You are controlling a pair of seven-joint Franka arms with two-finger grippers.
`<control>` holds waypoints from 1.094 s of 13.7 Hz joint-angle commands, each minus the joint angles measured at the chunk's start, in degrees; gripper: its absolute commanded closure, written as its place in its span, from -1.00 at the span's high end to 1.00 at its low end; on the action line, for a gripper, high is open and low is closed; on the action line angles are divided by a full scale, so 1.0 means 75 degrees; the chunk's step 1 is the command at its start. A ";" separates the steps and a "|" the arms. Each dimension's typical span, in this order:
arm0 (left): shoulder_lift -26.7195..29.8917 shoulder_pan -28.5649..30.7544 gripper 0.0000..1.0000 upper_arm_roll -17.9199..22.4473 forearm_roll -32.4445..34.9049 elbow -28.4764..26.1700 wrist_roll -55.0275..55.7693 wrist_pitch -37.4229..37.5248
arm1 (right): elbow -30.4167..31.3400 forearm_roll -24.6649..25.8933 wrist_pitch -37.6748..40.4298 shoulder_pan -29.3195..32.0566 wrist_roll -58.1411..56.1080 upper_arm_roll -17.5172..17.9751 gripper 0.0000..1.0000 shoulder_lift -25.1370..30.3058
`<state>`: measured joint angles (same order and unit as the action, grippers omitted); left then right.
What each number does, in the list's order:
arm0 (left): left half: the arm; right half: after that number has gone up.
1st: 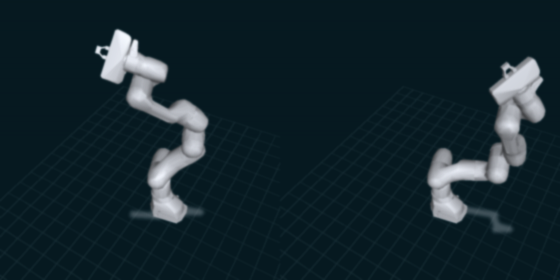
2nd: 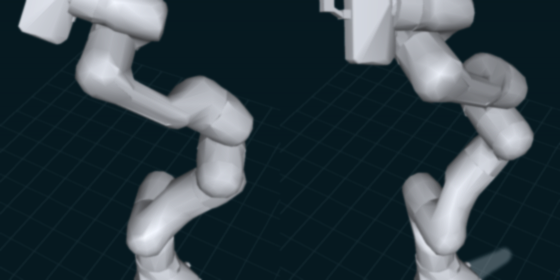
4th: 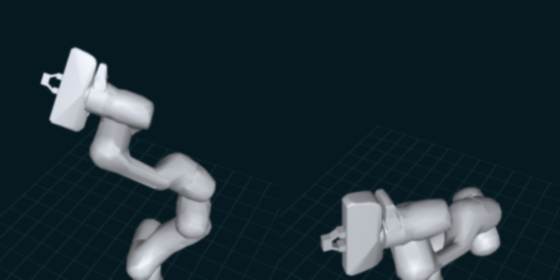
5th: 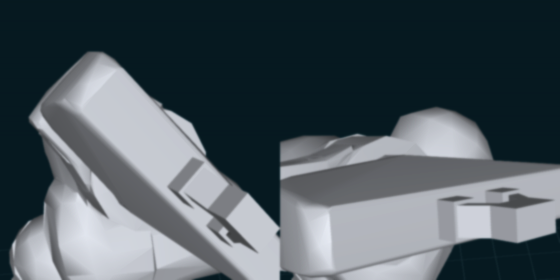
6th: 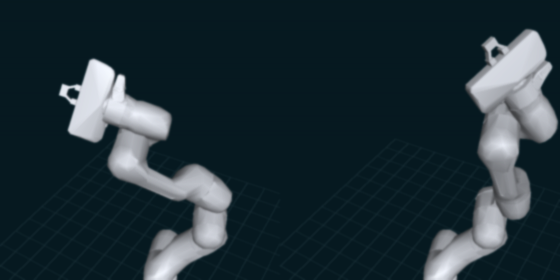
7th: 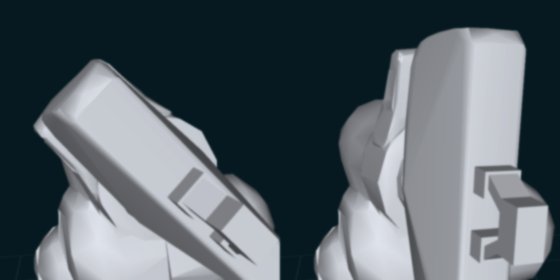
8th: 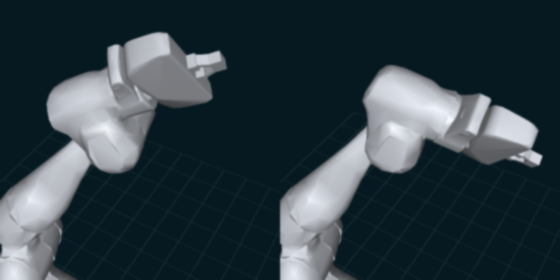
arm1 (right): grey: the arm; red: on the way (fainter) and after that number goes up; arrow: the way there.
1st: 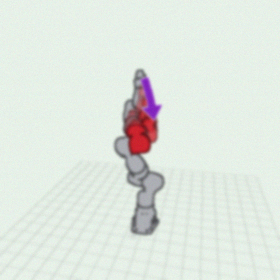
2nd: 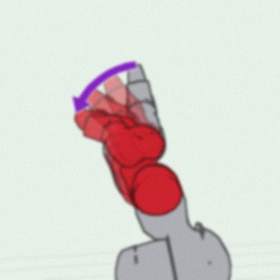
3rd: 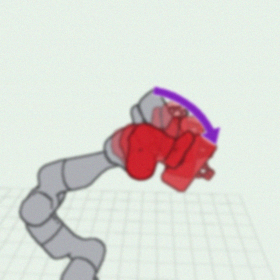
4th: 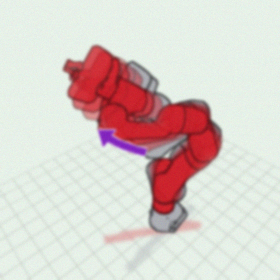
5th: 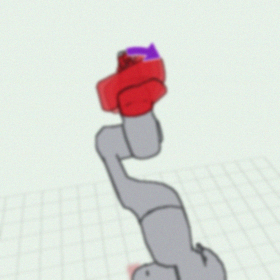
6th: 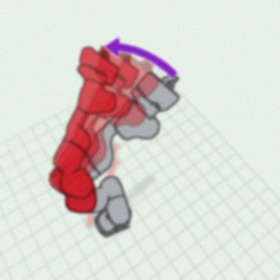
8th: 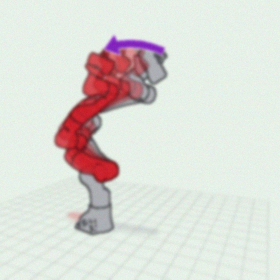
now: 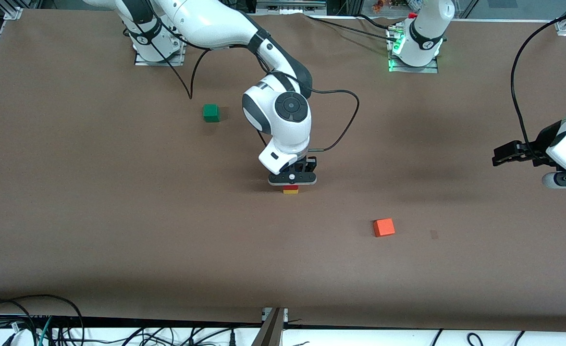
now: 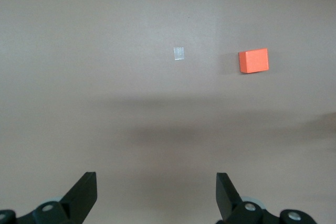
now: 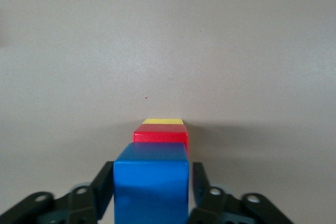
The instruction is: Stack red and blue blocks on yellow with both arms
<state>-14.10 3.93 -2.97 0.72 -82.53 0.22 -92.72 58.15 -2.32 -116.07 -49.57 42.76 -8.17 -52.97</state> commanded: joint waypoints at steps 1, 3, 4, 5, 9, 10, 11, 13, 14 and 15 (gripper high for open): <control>-0.0065 0.0027 1.00 -0.0003 -0.0155 0.0188 -0.0006 0.0058 | -0.0277 0.0122 0.0042 -0.0036 0.0147 -0.0094 1.00 -0.0144; -0.0065 0.0027 1.00 0.0009 -0.0155 0.0188 -0.0053 0.0058 | -0.0289 0.0122 0.0135 0.0011 0.0158 -0.0105 1.00 -0.0039; -0.0065 0.0027 1.00 0.0009 -0.0155 0.0188 -0.0030 0.0058 | -0.0277 0.0110 0.0205 0.0046 0.0135 -0.0117 1.00 0.0124; -0.0065 0.0027 1.00 -0.0003 -0.0166 0.0188 -0.0030 0.0058 | -0.0277 0.0087 0.0310 0.0220 0.0135 -0.0094 1.00 0.0323; -0.0065 -0.0009 1.00 -0.0014 -0.0155 0.0188 -0.0006 0.0058 | -0.0254 0.0040 0.1281 0.0829 0.0041 -0.0106 1.00 0.1564; -0.0065 -0.0008 1.00 -0.0014 -0.0155 0.0188 -0.0006 0.0058 | -0.0207 -0.0100 0.1667 0.1191 -0.0028 -0.0082 1.00 0.1915; -0.0065 -0.0008 1.00 -0.0014 -0.0166 0.0188 -0.0006 0.0058 | -0.0160 -0.0380 0.2112 0.1717 -0.0215 -0.0071 1.00 0.2150; -0.0065 0.0015 1.00 -0.0014 -0.0155 0.0188 -0.0030 0.0058 | -0.0137 -0.0942 0.2711 0.2632 -0.0602 -0.0070 1.00 0.2491; -0.0065 0.0003 1.00 -0.0014 -0.0155 0.0188 -0.0018 0.0058 | -0.0136 -0.1177 0.2957 0.3007 -0.0789 -0.0070 1.00 0.2632; -0.0065 0.0003 1.00 -0.0014 -0.0166 0.0188 -0.0018 0.0058 | -0.0067 -0.1469 0.3215 0.3382 -0.1139 -0.0070 1.00 0.2784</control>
<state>-14.11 3.87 -3.09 0.67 -82.44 0.22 -92.72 55.06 -9.71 -94.54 -28.76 37.28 -10.06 -34.81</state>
